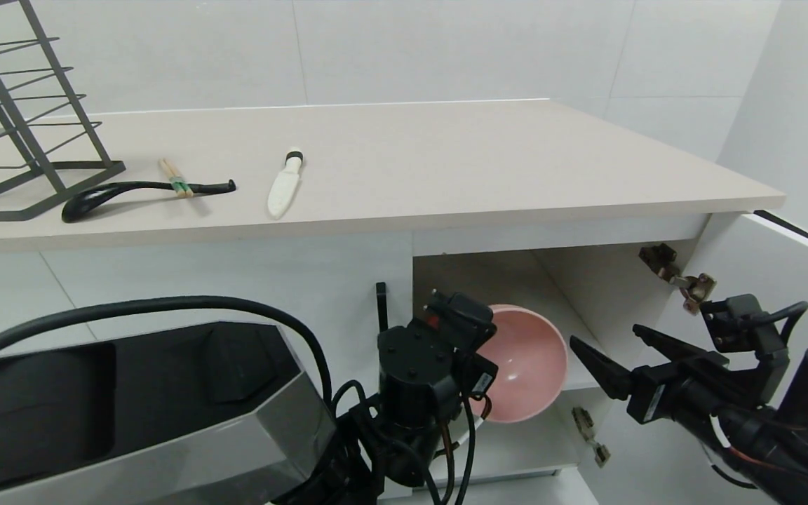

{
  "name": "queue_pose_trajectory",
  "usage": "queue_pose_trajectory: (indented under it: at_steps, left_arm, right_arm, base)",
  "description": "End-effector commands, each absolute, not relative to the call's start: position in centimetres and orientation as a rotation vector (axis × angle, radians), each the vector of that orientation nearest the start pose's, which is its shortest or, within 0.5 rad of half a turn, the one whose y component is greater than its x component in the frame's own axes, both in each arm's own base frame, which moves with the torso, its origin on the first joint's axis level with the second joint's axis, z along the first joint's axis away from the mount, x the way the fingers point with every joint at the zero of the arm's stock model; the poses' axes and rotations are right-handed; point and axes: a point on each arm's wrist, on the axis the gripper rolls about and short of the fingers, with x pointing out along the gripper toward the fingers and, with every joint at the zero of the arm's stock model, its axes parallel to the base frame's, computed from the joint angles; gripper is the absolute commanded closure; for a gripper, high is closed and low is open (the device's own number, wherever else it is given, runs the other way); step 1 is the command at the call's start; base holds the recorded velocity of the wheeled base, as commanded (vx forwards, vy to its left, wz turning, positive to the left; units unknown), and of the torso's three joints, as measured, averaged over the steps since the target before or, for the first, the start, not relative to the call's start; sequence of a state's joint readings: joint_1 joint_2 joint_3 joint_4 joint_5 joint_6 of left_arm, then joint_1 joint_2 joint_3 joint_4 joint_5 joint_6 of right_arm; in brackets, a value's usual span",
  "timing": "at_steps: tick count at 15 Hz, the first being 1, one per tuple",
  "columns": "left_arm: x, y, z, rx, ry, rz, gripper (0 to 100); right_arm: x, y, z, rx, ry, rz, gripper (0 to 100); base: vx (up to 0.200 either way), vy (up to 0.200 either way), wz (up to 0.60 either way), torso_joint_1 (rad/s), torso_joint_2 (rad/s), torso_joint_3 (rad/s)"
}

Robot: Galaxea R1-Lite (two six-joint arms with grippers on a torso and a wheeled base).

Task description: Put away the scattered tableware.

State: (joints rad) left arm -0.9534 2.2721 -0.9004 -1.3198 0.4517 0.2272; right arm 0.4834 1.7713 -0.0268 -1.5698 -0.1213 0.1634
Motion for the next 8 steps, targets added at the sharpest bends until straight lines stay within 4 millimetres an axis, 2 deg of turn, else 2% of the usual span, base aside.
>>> queue_pose_trajectory:
  at_steps: [1,4,8]
  left_arm:
    - [24.6,-33.1,7.5,0.206,-0.077,-0.508,100]
    - [25.0,-33.9,9.2,0.138,-0.169,-0.517,100]
    - [23.1,-34.9,10.1,0.095,-0.238,-0.618,100]
  right_arm:
    - [17.9,9.7,9.0,0.105,0.206,0.372,0]
    - [18.0,9.8,8.8,0.101,0.216,0.371,0]
    - [19.1,8.8,9.1,0.115,0.187,0.309,0]
  base:
    - [0.0,0.0,0.0,0.0,0.0,0.0]
    - [0.0,0.0,0.0,0.0,0.0,0.0]
    - [0.0,0.0,0.0,0.0,0.0,0.0]
